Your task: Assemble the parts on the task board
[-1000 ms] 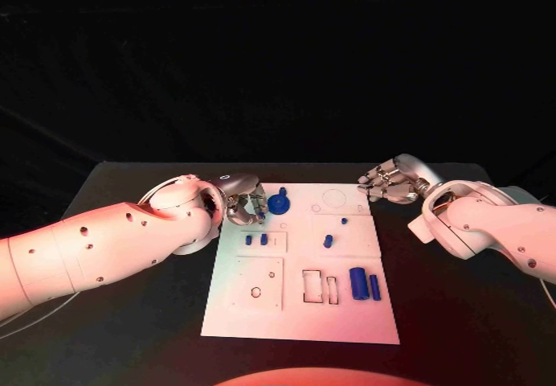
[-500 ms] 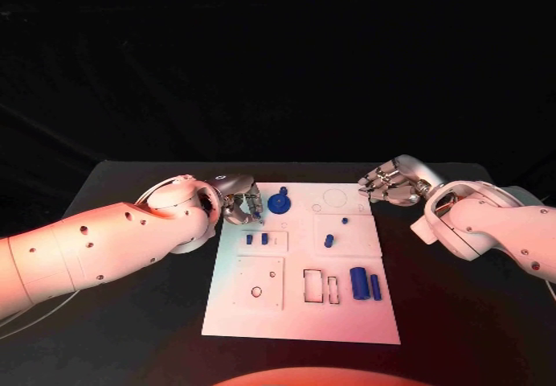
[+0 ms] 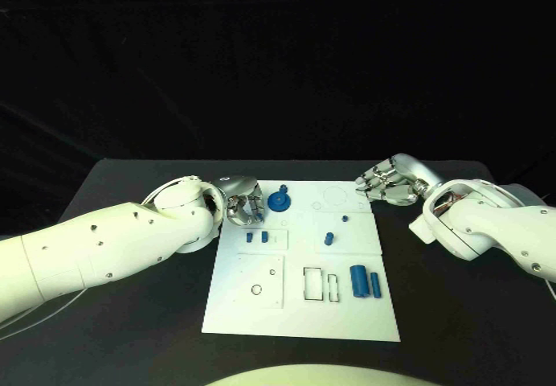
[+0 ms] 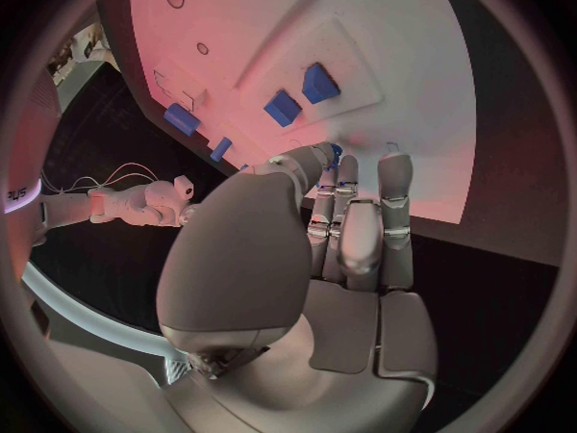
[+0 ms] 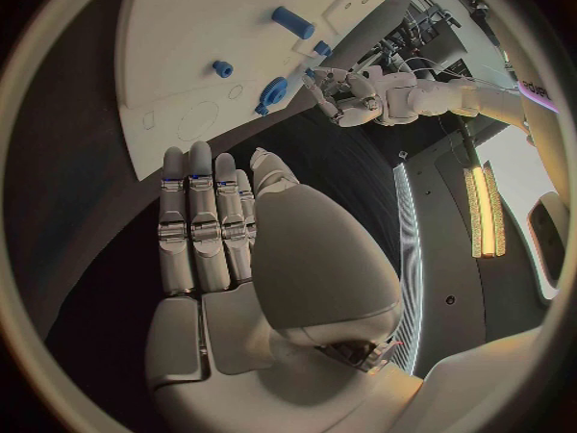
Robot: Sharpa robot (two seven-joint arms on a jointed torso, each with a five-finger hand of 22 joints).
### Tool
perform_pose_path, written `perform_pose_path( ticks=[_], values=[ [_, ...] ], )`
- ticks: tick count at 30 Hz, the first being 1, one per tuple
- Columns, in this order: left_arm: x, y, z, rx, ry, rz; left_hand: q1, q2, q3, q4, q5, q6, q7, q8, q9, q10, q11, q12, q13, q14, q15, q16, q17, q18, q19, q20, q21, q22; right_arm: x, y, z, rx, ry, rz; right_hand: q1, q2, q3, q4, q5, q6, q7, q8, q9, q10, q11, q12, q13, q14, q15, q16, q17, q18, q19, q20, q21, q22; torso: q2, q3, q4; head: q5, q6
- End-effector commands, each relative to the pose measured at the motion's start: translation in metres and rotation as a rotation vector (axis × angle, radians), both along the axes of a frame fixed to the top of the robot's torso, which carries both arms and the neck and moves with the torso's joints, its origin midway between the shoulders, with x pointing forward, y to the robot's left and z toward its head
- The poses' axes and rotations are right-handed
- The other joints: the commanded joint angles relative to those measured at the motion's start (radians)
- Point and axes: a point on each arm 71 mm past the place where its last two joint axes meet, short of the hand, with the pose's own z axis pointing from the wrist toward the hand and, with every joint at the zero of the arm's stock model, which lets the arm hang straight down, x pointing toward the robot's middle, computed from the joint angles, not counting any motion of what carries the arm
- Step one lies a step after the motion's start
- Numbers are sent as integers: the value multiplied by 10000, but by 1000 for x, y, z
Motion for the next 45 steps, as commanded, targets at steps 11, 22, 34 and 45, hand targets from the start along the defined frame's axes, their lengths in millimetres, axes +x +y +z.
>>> perform_pose_path(
  ticks=[11, 22, 34, 45],
  values=[
    [-2, -6, -3, 35, 358, -256, -106, 31, -57, -6, -49, 101, 10, -47, 14, 98, -25, -49, 11, -81, -25, 22, -27, -61, -87, 6, 35, -3, -1, 5, 0, -96, -83, 301, 2, -66, 108, -2, -52, 51, 1, -39, -14, 58, 18, -75, -39, 104, 12, -78, -31, 137, 83, -9, -43, -34, -15, -6, 6, 5, -10],
    [-1, -7, -8, 150, 522, -257, -109, 45, -76, -27, -50, 163, -12, -48, 26, 187, -52, -54, 35, -84, -44, 21, -48, -58, -87, -5, 33, -7, -1, 6, 0, -107, -31, 292, -27, -105, 132, 12, -63, 45, 36, -42, -31, 44, 48, -126, -101, 105, 35, -131, -79, 133, 90, -1, -70, -81, -6, -9, 5, -26, -28],
    [0, -6, -10, 206, 566, -138, -292, -111, -214, 18, -48, -115, 79, -335, -58, 1, 41, -315, 20, -149, 16, -36, -214, -42, -178, 15, -68, -165, -1, 6, 0, -114, -15, 261, -76, -137, 156, 37, -66, 25, 67, -46, -52, 26, 77, -178, -166, 88, 61, -190, -137, 128, 83, 17, -109, -140, -11, -8, 9, -41, -48],
    [-1, -6, -10, 140, 508, -151, -334, -190, -259, 18, -44, -443, 114, -624, -156, -42, 78, -439, 39, -227, 55, -109, -405, -20, -247, 60, -156, -292, -1, 5, -1, -151, 2, 240, -69, -198, 224, 10, -95, 17, 87, -42, -81, -67, 122, -285, -272, -26, 112, -256, -252, 123, 56, 55, -176, -239, -10, -11, 9, -45, -40]
  ],
)
